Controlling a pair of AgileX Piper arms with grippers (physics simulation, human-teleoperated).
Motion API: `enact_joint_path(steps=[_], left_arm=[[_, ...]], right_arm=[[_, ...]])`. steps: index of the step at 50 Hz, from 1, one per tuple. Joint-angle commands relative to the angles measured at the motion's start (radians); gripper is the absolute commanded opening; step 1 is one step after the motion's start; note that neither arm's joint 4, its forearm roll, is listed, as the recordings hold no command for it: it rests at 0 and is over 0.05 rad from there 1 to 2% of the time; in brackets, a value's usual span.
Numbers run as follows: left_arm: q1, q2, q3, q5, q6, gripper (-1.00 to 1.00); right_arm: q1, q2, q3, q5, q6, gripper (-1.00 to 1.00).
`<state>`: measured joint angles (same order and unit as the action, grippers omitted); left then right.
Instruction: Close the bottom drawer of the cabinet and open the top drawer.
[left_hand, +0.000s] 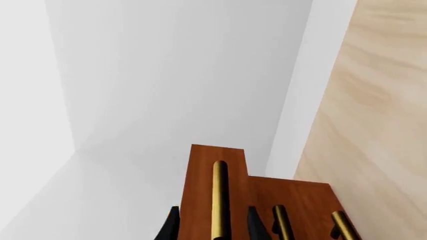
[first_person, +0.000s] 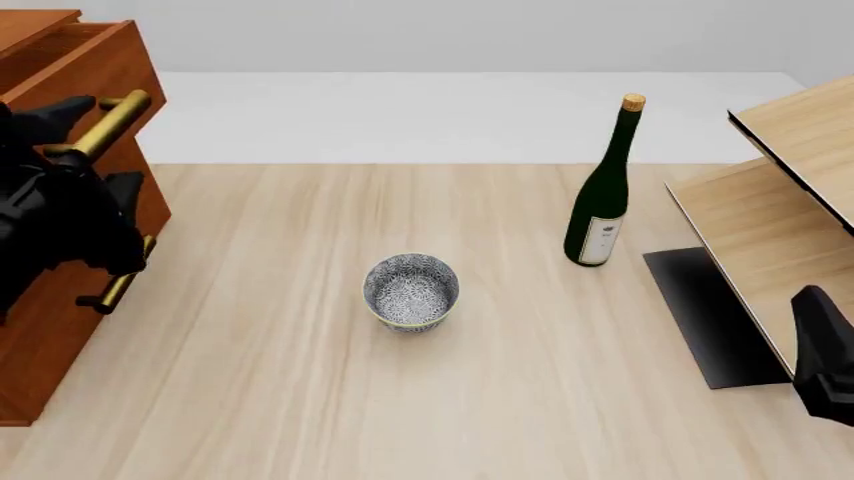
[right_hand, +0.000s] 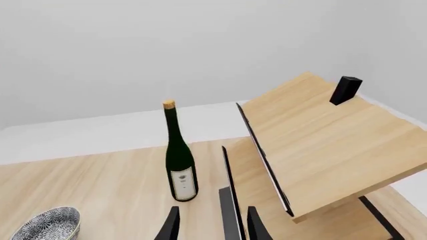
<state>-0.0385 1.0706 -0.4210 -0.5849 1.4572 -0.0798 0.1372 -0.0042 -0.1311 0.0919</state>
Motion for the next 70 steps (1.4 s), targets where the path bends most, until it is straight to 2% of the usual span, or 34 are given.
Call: enact_joint_path(steps=[1,27,28,33,36,38,39,40,42,45,48,51,52,55,57,58,59,61,62,63,64,65,66,67,70], left_arm=[[-0.029,-0.002,-0.001,0.018,-0.017,1.00],[-0.076,-0.007,-0.045,0.056,-0.040,1.00],[-0.088,0.003,-0.092,0.089,-0.070,1.00],[-0.094,-0.011,-0.138,0.133,-0.096,1.00],[-0.113,-0.030,-0.195,0.211,-0.153,1.00],[-0.106,-0.032,-0.192,0.200,-0.140,1.00],[-0.110,-0.034,-0.206,0.215,-0.152,1.00],[-0.105,-0.051,-0.245,0.271,-0.202,1.00],[-0.093,-0.064,-0.247,0.259,-0.194,1.00],[-0.097,-0.097,-0.318,0.351,-0.255,1.00],[-0.099,-0.108,-0.341,0.381,-0.273,1.00],[-0.101,-0.133,-0.415,0.457,-0.333,1.00],[-0.095,-0.141,-0.468,0.519,-0.385,1.00],[-0.098,-0.144,-0.503,0.549,-0.417,1.00],[-0.098,-0.126,-0.578,0.647,-0.507,1.00],[-0.087,-0.129,-0.631,0.703,-0.575,1.00],[-0.064,-0.139,-0.619,0.707,-0.559,1.00],[-0.067,-0.112,-0.700,0.810,-0.653,1.00],[-0.086,-0.115,-0.697,0.801,-0.644,1.00],[-0.065,-0.125,-0.687,0.802,-0.629,1.00],[-0.059,-0.107,-0.747,0.871,-0.703,1.00],[-0.072,-0.092,-0.770,0.900,-0.724,1.00],[-0.079,-0.095,-0.774,0.901,-0.716,1.00],[-0.073,-0.072,-0.828,0.965,-0.782,1.00],[-0.086,-0.037,-0.899,1.035,-0.846,1.00]], right_arm=[[-0.003,0.010,0.000,-0.009,0.004,1.00],[-0.004,-0.003,0.000,0.003,0.003,1.00],[-0.004,-0.004,0.000,0.004,0.004,1.00],[-0.001,-0.011,0.000,0.010,0.003,1.00],[-0.002,-0.007,0.000,0.006,0.004,1.00],[-0.001,-0.004,0.000,0.004,0.005,1.00],[-0.001,-0.003,0.000,0.003,0.004,1.00],[-0.001,-0.003,0.000,0.003,0.005,1.00],[0.000,-0.004,0.000,0.004,0.004,1.00],[0.003,0.000,0.000,0.000,0.003,1.00],[0.005,0.000,0.000,0.000,0.001,1.00],[0.007,-0.008,0.000,0.008,0.000,1.00],[0.007,-0.010,-0.001,0.010,-0.001,1.00],[0.006,-0.011,-0.001,0.010,0.000,1.00],[0.006,-0.012,-0.002,0.013,0.002,1.00],[0.005,-0.013,-0.002,0.015,0.005,1.00],[0.006,-0.014,-0.002,0.016,0.005,1.00],[0.008,-0.014,-0.002,0.015,0.005,1.00],[0.009,-0.015,-0.002,0.017,0.005,1.00],[0.010,-0.016,-0.002,0.018,0.006,1.00],[0.011,-0.017,-0.002,0.018,0.006,1.00],[0.011,-0.016,-0.002,0.018,0.006,1.00],[0.012,-0.016,-0.002,0.018,0.007,1.00],[0.012,-0.015,-0.002,0.017,0.007,1.00],[0.010,-0.011,-0.002,0.014,0.009,1.00]])
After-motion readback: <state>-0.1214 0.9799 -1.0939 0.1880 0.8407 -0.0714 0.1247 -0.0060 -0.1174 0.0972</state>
